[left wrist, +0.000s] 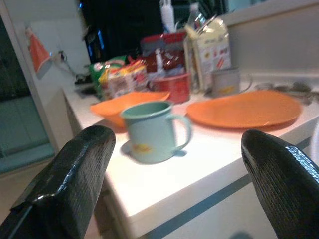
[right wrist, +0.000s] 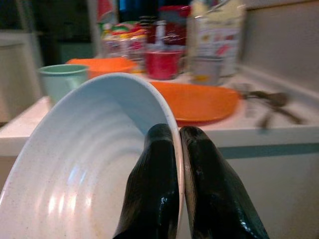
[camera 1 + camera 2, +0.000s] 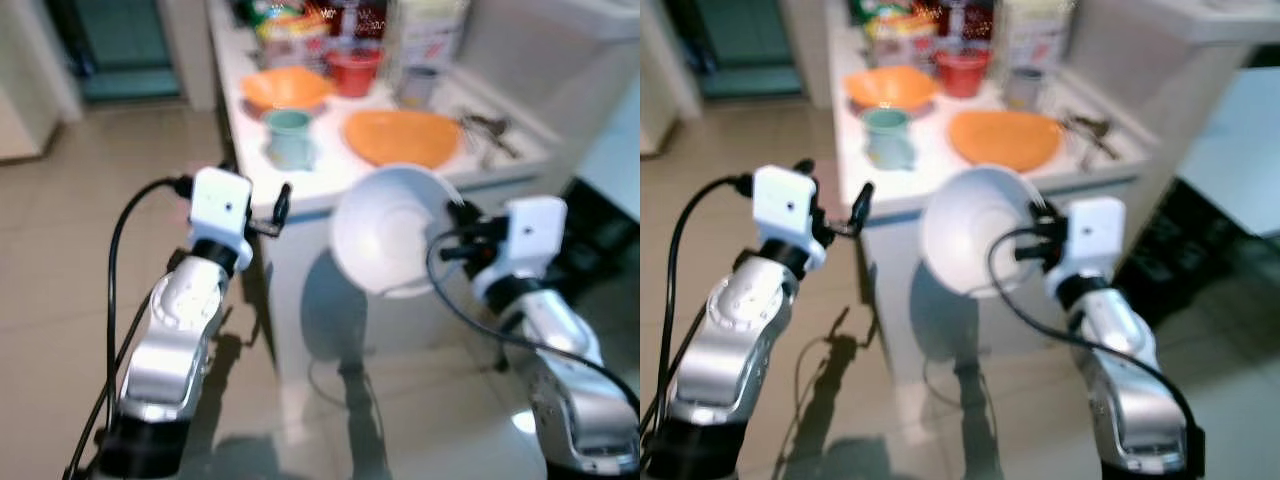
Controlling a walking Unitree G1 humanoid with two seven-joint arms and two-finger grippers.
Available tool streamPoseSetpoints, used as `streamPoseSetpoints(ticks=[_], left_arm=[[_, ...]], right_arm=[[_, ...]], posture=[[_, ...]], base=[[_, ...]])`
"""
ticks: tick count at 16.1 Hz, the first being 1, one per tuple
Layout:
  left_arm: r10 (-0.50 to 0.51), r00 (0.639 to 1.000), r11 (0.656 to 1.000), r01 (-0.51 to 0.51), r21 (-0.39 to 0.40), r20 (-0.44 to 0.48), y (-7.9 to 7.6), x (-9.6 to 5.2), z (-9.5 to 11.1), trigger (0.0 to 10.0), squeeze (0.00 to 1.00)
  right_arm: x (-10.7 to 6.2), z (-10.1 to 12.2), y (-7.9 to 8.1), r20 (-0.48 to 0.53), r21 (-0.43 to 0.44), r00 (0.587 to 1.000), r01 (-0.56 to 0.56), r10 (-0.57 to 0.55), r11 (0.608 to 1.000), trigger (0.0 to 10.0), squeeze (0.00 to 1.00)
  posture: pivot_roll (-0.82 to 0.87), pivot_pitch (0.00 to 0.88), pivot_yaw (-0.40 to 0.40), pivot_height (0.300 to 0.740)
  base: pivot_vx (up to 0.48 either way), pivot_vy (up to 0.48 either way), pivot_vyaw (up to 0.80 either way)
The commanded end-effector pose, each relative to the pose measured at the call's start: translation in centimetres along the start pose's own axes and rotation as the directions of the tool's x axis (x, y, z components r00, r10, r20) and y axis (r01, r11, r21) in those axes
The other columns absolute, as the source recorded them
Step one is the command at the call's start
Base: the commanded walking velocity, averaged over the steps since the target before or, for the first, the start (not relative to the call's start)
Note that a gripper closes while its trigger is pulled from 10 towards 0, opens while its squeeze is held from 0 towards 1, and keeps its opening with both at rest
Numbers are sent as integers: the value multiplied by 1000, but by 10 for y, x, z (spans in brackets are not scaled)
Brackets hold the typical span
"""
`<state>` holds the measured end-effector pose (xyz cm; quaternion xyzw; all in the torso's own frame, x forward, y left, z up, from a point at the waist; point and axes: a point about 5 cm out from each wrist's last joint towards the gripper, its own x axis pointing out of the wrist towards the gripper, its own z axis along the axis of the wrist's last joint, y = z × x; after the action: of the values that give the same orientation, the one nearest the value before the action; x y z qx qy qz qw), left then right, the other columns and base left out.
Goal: Setting the table
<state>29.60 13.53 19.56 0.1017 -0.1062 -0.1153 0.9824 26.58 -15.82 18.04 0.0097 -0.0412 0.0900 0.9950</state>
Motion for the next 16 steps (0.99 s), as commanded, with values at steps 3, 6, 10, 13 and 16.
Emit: streamPoseSetpoints(ticks=[3,6,10,13,16], left_arm=[[34,999,999,-34,8,-17,7,0,-5,10000,0],[45,999,999,-45,14,-24,7,1,-7,10000,0],[54,998,998,-54,21,-30,9,0,-9,10000,0],[44,999,999,-43,25,-26,5,1,-9,10000,0],[51,998,998,-50,25,-29,8,1,-11,10000,0]], right_arm=[[5,2,11,22,-25,1000,-11,12,1000,10000,0],[6,-1,5,8,-29,1000,19,-18,999,10000,0],[5,-2,3,4,-39,1000,31,-30,999,10000,0],[5,-2,-1,8,-45,999,42,-41,998,10000,0],[3,-5,-1,3,-25,999,52,-52,998,10000,0]], posture=[[12,13,9,740],[16,13,7,740],[4,14,12,740],[7,8,14,740],[-4,6,15,740]], base=[[0,-480,0],[0,-480,533],[0,-480,800],[0,-480,800],[0,-480,502]])
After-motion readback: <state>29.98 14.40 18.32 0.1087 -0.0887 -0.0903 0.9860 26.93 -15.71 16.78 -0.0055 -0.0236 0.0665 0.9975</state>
